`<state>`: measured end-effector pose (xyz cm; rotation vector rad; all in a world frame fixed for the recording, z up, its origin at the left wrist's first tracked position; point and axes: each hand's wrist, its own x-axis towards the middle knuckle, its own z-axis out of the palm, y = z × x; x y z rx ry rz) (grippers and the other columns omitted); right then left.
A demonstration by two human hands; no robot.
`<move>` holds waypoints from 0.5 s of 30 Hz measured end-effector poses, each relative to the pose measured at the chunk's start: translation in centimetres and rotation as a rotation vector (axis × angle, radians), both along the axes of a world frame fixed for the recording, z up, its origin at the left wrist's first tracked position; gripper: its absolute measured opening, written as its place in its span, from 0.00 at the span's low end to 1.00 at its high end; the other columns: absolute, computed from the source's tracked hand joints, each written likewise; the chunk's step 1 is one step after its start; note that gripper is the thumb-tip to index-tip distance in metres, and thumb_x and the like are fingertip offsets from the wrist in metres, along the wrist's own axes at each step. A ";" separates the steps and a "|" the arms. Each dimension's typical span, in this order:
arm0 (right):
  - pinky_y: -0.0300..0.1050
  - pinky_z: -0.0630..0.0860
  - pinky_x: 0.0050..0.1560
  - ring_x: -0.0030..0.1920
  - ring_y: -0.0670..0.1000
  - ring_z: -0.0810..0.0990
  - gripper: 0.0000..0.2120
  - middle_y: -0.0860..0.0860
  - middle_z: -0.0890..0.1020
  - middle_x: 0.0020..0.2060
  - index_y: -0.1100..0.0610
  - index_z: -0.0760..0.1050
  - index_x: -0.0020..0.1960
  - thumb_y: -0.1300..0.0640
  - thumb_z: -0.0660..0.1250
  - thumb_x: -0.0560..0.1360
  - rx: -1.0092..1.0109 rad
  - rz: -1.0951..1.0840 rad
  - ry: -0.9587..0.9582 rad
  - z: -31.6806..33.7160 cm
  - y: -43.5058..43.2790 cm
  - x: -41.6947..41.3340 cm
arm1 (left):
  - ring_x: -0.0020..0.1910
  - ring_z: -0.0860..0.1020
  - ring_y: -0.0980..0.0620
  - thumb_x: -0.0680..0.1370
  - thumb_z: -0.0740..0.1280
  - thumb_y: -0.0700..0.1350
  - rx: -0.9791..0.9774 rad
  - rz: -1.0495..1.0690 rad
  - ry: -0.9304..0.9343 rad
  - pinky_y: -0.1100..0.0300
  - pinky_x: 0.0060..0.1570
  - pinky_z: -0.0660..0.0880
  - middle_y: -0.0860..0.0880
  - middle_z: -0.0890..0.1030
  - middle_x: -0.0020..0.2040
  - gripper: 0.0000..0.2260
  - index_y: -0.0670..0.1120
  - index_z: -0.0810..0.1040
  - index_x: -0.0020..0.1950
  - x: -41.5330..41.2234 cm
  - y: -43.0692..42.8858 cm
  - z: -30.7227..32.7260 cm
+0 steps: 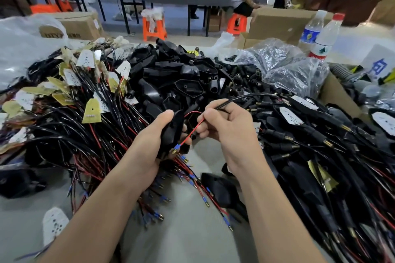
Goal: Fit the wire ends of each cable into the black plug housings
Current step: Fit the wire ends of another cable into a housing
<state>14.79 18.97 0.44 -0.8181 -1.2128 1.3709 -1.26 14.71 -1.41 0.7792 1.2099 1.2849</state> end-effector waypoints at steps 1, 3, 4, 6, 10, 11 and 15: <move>0.41 0.78 0.33 0.31 0.51 0.81 0.07 0.56 0.82 0.34 0.62 0.76 0.46 0.71 0.63 0.80 0.000 0.015 -0.006 0.0 -0.1 0.1 | 0.35 0.82 0.50 0.81 0.63 0.63 -0.004 -0.020 -0.010 0.61 0.33 0.76 0.42 0.86 0.44 0.22 0.48 0.87 0.45 -0.1 0.0 0.0; 0.41 0.78 0.33 0.31 0.51 0.81 0.08 0.56 0.82 0.34 0.61 0.76 0.45 0.71 0.63 0.79 0.009 0.023 -0.009 0.1 -0.3 0.2 | 0.37 0.83 0.50 0.80 0.63 0.64 -0.012 -0.046 0.011 0.61 0.34 0.77 0.44 0.86 0.45 0.23 0.48 0.89 0.47 -0.2 -0.1 0.1; 0.41 0.78 0.33 0.31 0.51 0.82 0.08 0.56 0.82 0.33 0.61 0.76 0.45 0.71 0.63 0.79 0.016 0.013 0.000 0.1 -0.3 0.1 | 0.37 0.83 0.50 0.79 0.64 0.65 -0.011 -0.058 0.039 0.62 0.34 0.77 0.44 0.87 0.46 0.23 0.48 0.89 0.48 -0.3 0.0 0.1; 0.41 0.79 0.33 0.31 0.52 0.82 0.08 0.57 0.82 0.33 0.62 0.76 0.45 0.72 0.63 0.79 0.035 -0.024 0.021 0.2 -0.3 0.0 | 0.43 0.85 0.50 0.75 0.65 0.66 0.005 -0.079 0.080 0.58 0.42 0.81 0.44 0.88 0.50 0.22 0.50 0.89 0.50 -0.4 0.0 0.0; 0.43 0.79 0.34 0.32 0.53 0.82 0.07 0.59 0.82 0.33 0.62 0.77 0.46 0.71 0.64 0.79 0.088 -0.063 0.011 0.0 -0.1 0.0 | 0.52 0.86 0.47 0.71 0.70 0.68 0.068 -0.110 0.133 0.53 0.52 0.81 0.44 0.87 0.54 0.24 0.51 0.88 0.53 -1.2 -0.3 0.4; 0.43 0.79 0.35 0.32 0.54 0.82 0.07 0.59 0.82 0.33 0.62 0.77 0.46 0.71 0.64 0.79 0.098 -0.062 -0.008 -0.1 -0.1 0.0 | 0.53 0.86 0.47 0.70 0.71 0.68 0.075 -0.109 0.146 0.53 0.52 0.81 0.44 0.87 0.54 0.25 0.50 0.88 0.54 -1.5 -0.4 0.6; 0.43 0.79 0.35 0.31 0.53 0.82 0.09 0.57 0.83 0.32 0.60 0.77 0.45 0.72 0.64 0.79 0.108 -0.041 -0.057 -0.4 0.0 -0.3 | 0.48 0.87 0.49 0.75 0.73 0.59 0.115 -0.106 0.172 0.62 0.43 0.82 0.43 0.88 0.51 0.17 0.47 0.89 0.51 -1.6 -0.6 1.0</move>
